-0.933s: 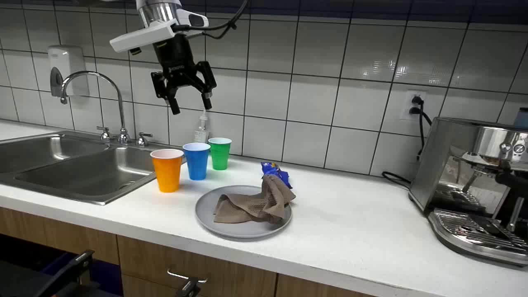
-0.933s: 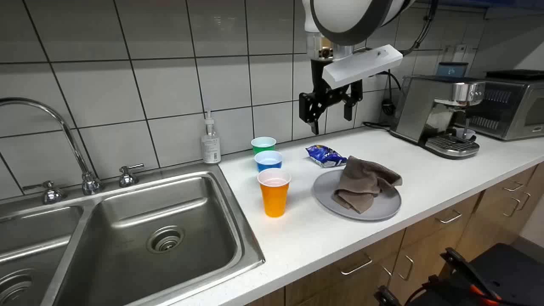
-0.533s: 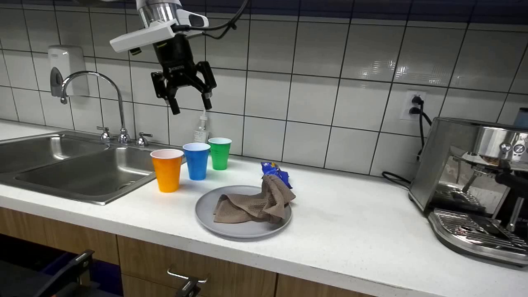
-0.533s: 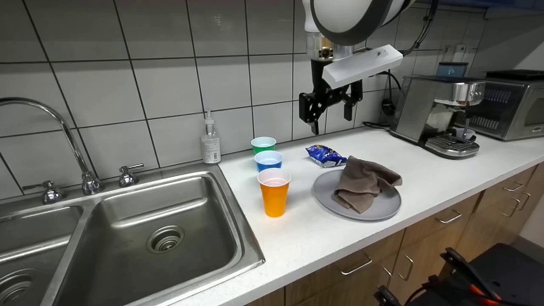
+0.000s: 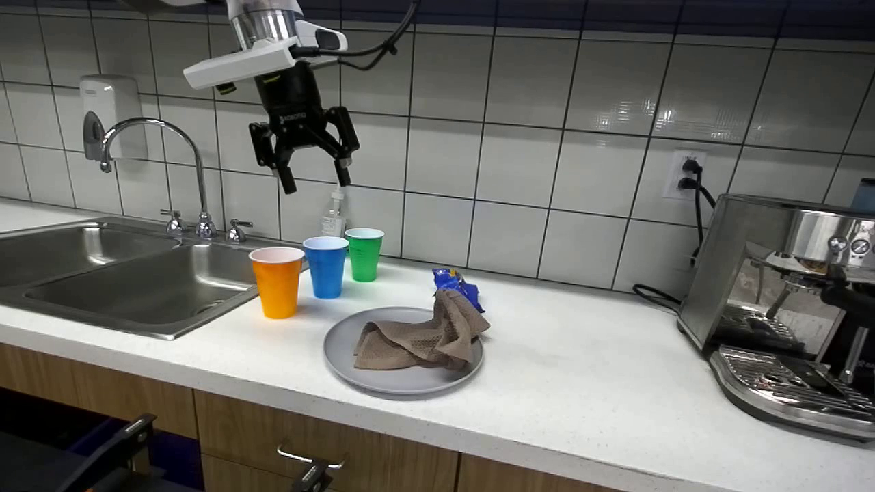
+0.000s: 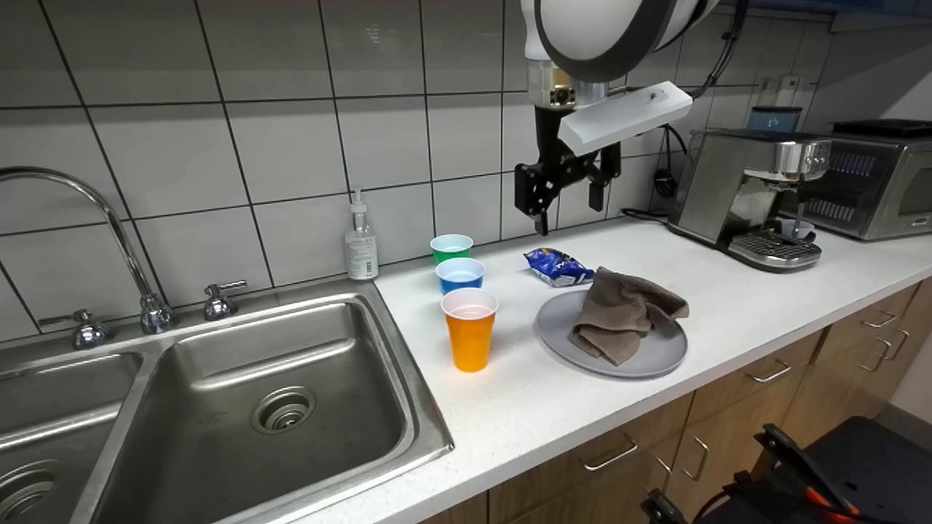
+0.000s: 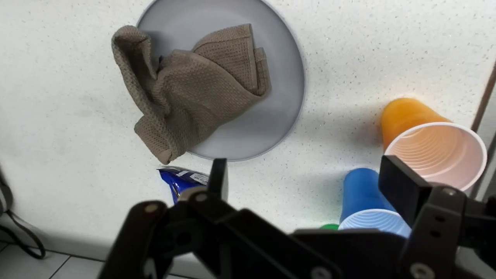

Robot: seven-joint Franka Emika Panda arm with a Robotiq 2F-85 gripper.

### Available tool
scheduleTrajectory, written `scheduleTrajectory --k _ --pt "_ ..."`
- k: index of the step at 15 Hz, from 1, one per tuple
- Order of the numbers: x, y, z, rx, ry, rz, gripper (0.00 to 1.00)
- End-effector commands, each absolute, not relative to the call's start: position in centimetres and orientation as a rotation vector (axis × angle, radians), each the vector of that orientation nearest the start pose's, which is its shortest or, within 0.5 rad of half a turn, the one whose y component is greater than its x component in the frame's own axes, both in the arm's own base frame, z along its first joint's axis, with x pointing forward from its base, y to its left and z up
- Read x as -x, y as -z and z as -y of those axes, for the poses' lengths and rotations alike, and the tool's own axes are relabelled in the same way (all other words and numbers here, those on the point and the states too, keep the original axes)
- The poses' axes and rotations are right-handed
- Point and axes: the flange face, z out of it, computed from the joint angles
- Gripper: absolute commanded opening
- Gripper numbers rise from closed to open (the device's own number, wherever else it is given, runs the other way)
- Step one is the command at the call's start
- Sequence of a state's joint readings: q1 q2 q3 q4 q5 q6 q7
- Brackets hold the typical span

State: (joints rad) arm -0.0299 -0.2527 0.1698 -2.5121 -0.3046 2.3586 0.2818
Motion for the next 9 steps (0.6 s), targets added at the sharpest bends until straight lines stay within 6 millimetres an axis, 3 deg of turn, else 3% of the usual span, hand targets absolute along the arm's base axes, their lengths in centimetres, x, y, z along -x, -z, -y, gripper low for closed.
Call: scheduleTrajectory --k 1,5,9 --pt "-44.9 -37.6 -4.3 3.327 0.247 0.190 1.00" --pt "-45.7 -37.0 -0.6 3.312 0.225 0.118 1.00" --pt "-46.5 -35.1 2.6 3.272 0.175 0.073 1.00"
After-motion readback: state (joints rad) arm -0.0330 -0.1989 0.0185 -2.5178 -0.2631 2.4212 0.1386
